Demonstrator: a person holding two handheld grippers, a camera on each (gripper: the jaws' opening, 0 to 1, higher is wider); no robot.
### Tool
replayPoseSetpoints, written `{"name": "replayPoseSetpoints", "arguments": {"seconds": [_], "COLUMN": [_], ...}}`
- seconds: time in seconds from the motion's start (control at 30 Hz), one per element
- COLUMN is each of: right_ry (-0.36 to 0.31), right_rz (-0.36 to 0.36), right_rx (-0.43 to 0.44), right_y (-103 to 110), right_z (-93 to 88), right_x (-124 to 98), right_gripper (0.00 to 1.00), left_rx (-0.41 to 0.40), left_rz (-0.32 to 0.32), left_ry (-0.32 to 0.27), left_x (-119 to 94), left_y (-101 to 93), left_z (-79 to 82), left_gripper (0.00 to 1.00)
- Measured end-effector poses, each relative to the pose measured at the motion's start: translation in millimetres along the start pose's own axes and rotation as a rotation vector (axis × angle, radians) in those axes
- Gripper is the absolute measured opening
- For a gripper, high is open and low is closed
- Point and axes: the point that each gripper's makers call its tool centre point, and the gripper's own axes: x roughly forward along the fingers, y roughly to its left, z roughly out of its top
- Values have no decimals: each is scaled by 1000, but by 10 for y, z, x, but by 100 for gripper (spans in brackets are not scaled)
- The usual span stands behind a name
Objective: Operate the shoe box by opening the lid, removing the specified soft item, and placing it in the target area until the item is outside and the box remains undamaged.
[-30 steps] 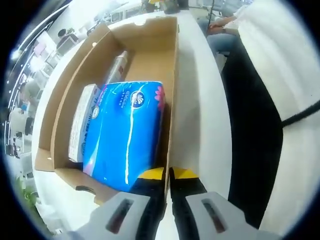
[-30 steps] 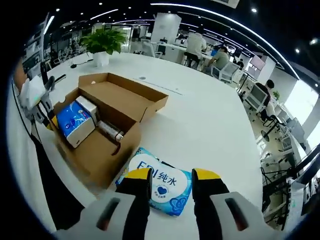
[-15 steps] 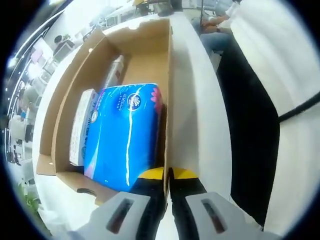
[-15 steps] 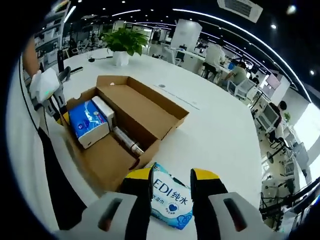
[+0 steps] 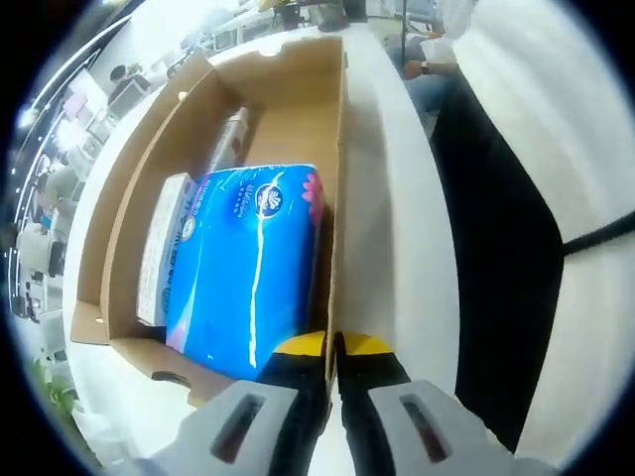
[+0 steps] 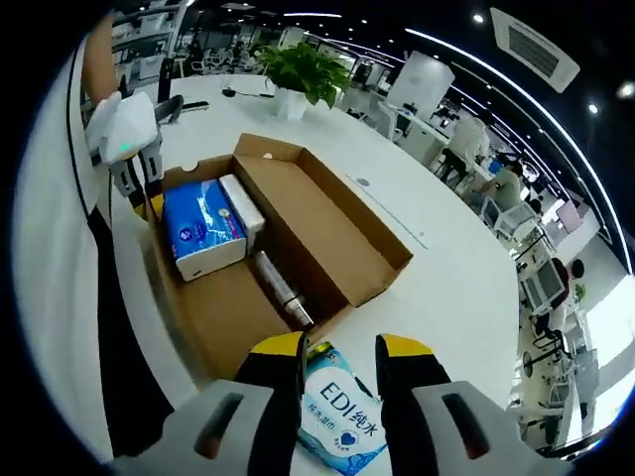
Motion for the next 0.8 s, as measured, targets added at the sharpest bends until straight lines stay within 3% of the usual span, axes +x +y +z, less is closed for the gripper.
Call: {"name": "replayPoseSetpoints", "arguments": {"seconds": [0.2,0.4,0.53,0.7,0.8], "right_ry": [11,13,35,77,77], "right_rz": [18,25,74,109,121], "right_rx": [-68,-76,-93,-23,-43], "right_y": [35,2,107,217,258], "right_z": [84,136,135,117,146], "right_x": [118,186,244,323,341], "right_gripper": [28,27,25,24,28], "left_rx": [-1,-5,-12,0,5], "left_rz": [8,16,5,3,5], "left_ry": [-2,0,-6,-5,-11], "left_x": [-2,-4,-9,-3,-8], "left_y": [1,7,14,9,2], "left_z": [4,5,4,4,8], "left_gripper": [3,3,3,3,3]}}
